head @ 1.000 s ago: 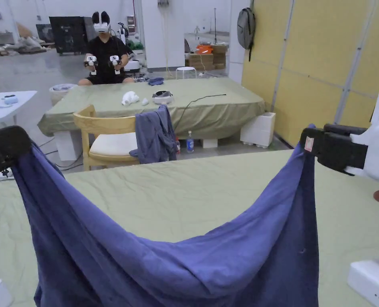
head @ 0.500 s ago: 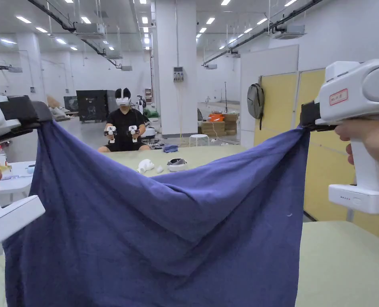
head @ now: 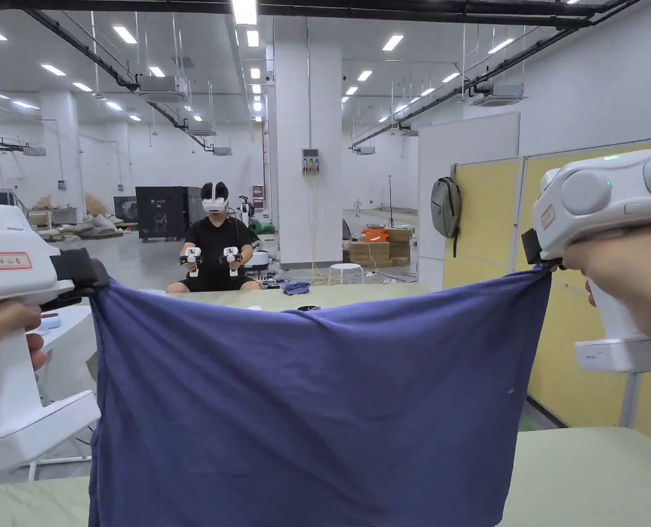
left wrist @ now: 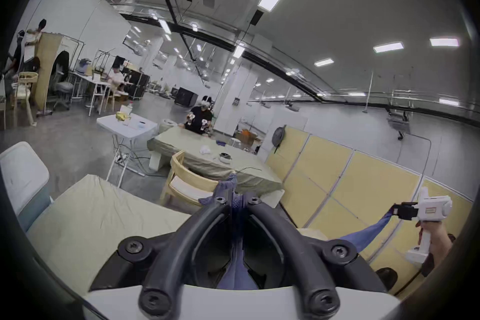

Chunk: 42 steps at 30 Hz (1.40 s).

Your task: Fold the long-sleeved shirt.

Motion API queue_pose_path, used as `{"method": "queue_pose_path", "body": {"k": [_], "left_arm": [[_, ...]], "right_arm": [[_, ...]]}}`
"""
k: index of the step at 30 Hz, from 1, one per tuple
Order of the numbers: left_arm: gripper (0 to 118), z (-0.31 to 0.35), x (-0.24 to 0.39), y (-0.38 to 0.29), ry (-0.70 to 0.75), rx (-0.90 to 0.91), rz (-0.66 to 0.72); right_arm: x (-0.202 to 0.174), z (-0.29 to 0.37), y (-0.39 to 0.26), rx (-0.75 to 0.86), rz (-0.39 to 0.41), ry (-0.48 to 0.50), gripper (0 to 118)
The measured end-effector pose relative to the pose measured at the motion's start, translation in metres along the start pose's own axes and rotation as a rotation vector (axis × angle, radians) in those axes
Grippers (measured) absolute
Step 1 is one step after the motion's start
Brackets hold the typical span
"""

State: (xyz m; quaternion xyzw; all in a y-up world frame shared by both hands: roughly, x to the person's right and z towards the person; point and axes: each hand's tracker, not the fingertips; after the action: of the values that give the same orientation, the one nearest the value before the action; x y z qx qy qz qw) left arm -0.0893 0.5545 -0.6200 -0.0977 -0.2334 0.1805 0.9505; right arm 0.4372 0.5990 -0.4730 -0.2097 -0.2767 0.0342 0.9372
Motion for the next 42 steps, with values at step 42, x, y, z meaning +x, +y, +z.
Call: {"method": "queue_pose_path", "body": {"k": [42], "left_arm": [[5, 0.209, -0.125, -0.376, 0.146, -0.733, 0.023]], "right_arm": [[0.028, 0.064, -0.519, -0.589, 0.14, 0.232, 4]]}}
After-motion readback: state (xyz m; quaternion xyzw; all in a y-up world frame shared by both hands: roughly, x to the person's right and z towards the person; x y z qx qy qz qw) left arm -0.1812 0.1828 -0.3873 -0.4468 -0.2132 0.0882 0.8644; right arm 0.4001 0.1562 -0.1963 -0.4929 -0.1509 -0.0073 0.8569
